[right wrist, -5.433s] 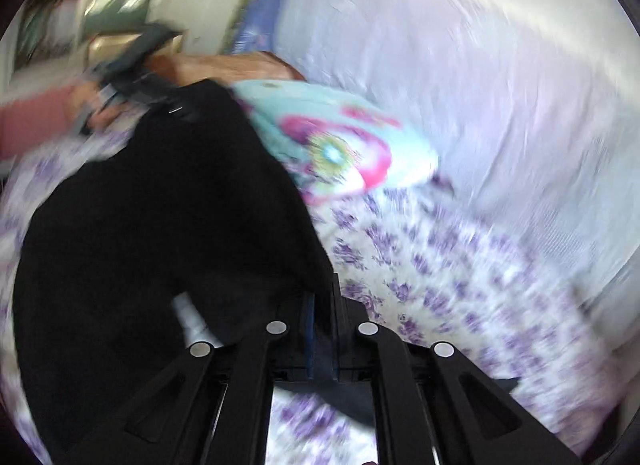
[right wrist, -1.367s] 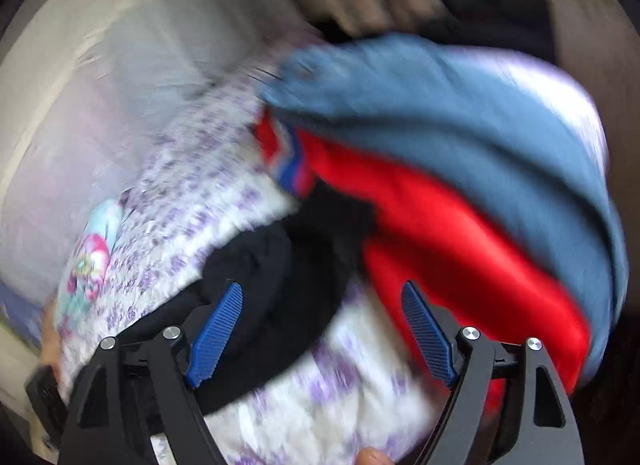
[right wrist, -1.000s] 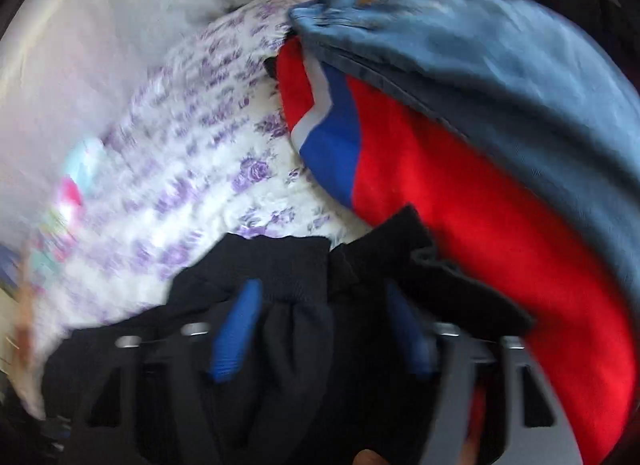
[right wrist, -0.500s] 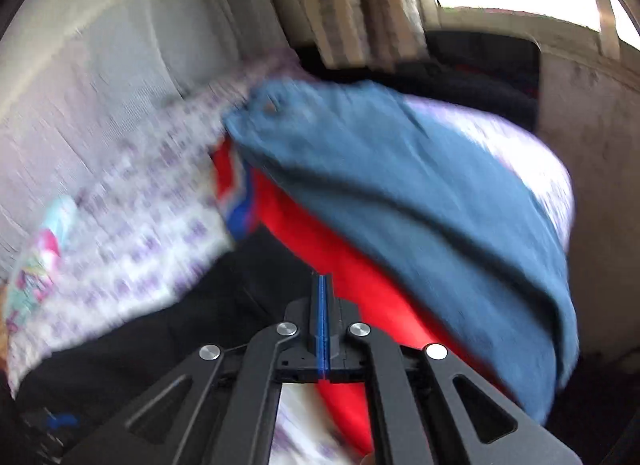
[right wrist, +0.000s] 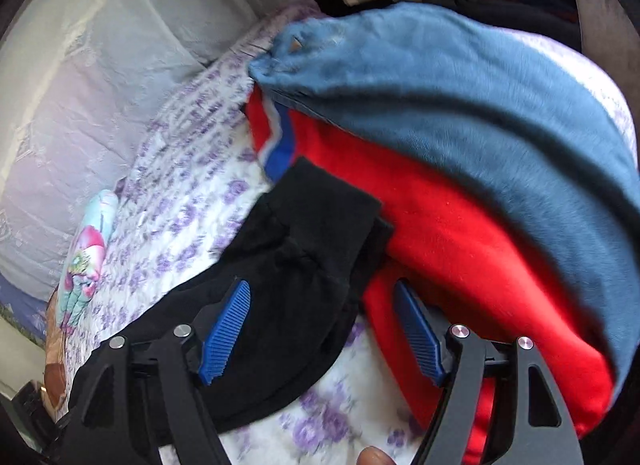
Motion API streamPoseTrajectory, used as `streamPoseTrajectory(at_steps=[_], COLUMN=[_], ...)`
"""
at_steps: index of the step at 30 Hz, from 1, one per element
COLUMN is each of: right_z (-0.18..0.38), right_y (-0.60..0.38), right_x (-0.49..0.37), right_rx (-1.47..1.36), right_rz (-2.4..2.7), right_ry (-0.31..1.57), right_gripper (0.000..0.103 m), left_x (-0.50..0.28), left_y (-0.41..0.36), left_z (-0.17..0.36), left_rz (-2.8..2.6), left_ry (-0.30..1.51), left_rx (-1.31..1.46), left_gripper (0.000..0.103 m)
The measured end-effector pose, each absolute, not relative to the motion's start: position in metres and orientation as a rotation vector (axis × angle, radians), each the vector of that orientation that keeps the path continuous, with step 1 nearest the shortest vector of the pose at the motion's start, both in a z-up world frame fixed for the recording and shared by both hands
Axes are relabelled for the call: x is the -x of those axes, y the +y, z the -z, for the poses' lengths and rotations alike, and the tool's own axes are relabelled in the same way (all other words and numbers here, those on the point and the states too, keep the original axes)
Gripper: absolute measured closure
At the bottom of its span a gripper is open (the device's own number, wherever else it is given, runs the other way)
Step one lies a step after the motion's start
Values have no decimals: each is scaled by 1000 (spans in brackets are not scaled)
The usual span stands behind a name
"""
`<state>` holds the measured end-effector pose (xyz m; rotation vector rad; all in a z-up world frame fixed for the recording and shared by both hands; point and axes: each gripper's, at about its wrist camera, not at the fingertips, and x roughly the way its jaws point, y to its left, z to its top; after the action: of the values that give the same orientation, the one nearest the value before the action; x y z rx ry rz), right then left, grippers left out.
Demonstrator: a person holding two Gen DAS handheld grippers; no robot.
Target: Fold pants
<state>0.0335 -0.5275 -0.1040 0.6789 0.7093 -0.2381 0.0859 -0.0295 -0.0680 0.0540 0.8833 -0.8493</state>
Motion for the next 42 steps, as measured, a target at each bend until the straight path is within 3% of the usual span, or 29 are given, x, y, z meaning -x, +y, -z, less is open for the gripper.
streamPoseTrajectory(at_steps=[2,3,4,6,8,9,10,13,17,20,23,25,35,40,42], right_z=[107,106,107,101,97,89,83,48,3,-1,15,30,69,83,81], right_y=[-526,-525,-525,-529,-532,-528,-524,-487,-380,-282,-191,-134,-22,-16,-15], right_x=[-36,-42,-45,-42,-34,-24,-17,4,6,-11,-35,-47,-56,-63,-69], right_rx=[-668,-648,-646,-654,-656,-634,-612,-486,-210,-41,100,223,658,704,674], right_rz=[241,247,242,266,297,355,355,275,-114,-464,-752,-883,-1108,-1097,-1095], right_ry=[701,712,720,703,703,698,696,637,500,458,502,532,613,686,706], right_gripper=[50,86,87,87,69,48,40,40,39,39,43,55,60,87,93], left_x=[-91,-94,-98,-102,-87,-80,-74,-57,-55,-58,-57,-53,-4,-11,-27], left_y=[1,12,21,35,44,52,64,116,184,213,233,244,265,257,259], left_z=[64,67,74,97,92,82,70,30,12,17,29,34,52,73,83], left_rz=[759,718,680,638,647,654,654,544,324,241,212,194,322,346,281], left_ry=[862,880,920,1035,1015,991,955,815,775,790,816,828,830,853,883], left_rx=[-21,-10,-9,-31,-89,-96,-84,-32,-8,33,86,101,178,150,143], left_gripper=[30,30,30,38,41,41,41,30,28,28,28,28,27,27,30])
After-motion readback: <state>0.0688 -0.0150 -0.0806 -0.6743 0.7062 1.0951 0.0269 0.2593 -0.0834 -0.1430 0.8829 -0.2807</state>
